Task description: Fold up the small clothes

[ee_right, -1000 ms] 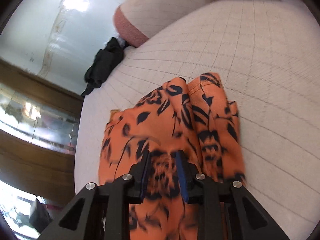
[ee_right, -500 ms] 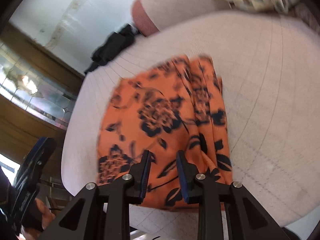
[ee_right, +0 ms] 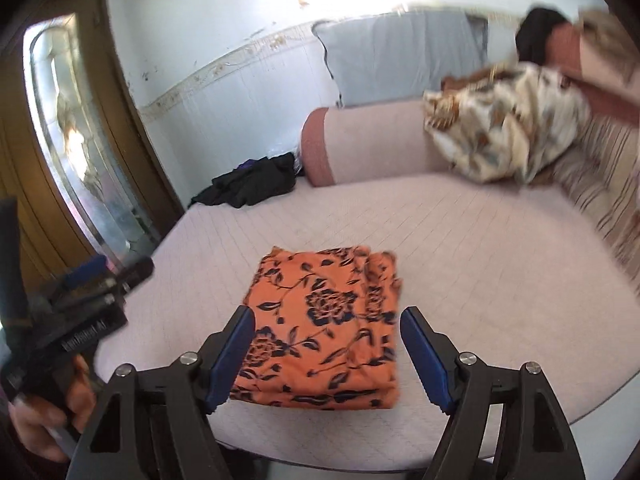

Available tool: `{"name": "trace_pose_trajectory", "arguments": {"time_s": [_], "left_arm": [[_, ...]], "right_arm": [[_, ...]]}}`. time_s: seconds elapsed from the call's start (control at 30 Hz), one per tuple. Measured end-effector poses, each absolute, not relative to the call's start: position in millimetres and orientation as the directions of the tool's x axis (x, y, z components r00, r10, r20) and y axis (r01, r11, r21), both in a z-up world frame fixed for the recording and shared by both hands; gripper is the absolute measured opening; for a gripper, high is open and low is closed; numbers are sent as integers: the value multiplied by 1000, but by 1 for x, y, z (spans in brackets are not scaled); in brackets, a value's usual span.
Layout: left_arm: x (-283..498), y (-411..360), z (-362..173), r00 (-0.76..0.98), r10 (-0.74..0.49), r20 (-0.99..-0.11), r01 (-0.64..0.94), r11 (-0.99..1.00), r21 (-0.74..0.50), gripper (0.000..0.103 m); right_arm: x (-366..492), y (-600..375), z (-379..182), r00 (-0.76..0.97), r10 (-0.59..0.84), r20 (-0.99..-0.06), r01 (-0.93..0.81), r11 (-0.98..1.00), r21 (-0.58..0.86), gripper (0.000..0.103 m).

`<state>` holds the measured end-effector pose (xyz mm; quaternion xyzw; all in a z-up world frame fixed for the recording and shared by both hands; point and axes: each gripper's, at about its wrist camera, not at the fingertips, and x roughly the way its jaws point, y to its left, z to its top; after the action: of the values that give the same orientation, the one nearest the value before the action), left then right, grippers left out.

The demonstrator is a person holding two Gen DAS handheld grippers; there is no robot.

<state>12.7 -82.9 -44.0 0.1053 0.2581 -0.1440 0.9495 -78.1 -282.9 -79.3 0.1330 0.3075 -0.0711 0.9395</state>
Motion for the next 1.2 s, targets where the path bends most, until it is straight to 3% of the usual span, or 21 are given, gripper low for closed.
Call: {"name": "trace_pose_trajectory", "arguments": {"time_s": [0.17,0.5,1.2], "left_arm": [[-1,-76,-28,843,-209,-496,305,945,119,99],[-15,-60,-8,877,-122,-465,207,969,136,99],[-16,-37,0,882,-81,-465,151,982,117,99]], "right_arm": [[-95,-274,-63,821,-93,-563,224,960,168,78],[-109,-263,-47,833,-150,-532,249,961,118,78],[-96,-236,-45,836,-132,-532,215,972,97,78]]}}
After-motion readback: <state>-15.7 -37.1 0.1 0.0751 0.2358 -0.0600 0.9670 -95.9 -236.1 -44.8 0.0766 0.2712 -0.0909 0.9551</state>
